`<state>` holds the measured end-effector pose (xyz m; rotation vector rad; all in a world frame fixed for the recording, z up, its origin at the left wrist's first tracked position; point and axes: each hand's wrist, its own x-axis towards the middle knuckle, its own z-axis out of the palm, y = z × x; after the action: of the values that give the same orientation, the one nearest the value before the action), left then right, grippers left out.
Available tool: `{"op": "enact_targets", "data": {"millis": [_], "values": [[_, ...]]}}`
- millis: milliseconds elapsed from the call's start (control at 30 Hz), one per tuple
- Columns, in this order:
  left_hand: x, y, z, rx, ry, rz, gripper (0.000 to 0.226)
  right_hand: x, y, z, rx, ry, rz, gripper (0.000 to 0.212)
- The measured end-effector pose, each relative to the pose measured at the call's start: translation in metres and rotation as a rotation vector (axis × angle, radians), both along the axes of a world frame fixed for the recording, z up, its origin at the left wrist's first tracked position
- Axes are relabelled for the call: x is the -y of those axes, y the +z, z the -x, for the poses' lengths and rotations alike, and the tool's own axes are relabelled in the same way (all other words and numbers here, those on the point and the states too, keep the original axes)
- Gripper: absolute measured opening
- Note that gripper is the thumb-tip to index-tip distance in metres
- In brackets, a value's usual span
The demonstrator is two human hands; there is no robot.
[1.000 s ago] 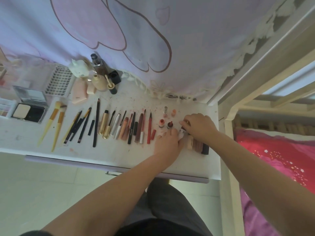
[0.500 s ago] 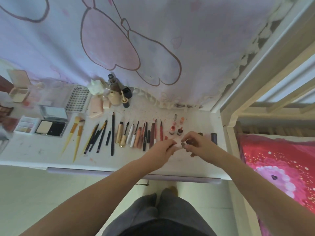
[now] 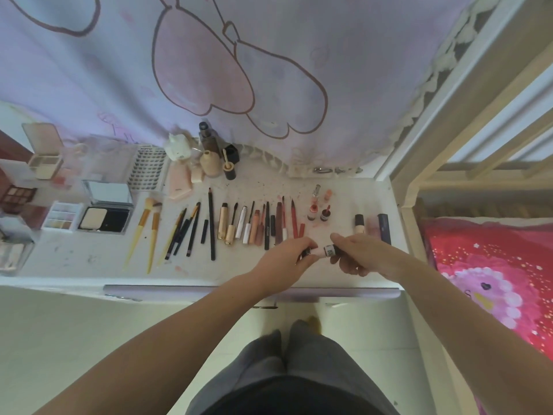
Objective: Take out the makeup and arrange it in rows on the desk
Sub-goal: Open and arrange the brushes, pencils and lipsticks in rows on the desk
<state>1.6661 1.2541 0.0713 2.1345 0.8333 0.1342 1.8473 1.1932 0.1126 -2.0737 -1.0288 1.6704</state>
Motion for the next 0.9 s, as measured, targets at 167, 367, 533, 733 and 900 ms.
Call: {"op": "enact_targets", "data": {"millis": [167, 367, 533, 733, 900], "values": [[0.0, -0.005, 0.001, -0.017, -0.006, 0.014, 0.025, 0.004, 0.0, -0.006, -0.101, 0.005, -0.063, 0.018], [-0.004, -0.009, -0.004, -0.06, -0.073, 0.074, 0.024, 0.002, -0.003, -0.007, 0.049, 0.092, -0.006, 0.033], [-0.021, -0.006, 0.003, -0.143, -0.13, 0.429, 0.02, 0.008, -0.001, -0.031, -0.003, 0.1, -0.056, 0.01], [-0.03, -0.01, -0.001, -0.065, 0.077, 0.614, 0.01, 0.01, -0.014, -0.047, -0.256, -0.271, -0.148, 0.023], [-0.025, -0.027, -0.028, -0.055, 0.242, 0.224, 0.016, 0.003, -0.05, -0.021, -0.095, -0.406, -0.237, 0.016]]}}
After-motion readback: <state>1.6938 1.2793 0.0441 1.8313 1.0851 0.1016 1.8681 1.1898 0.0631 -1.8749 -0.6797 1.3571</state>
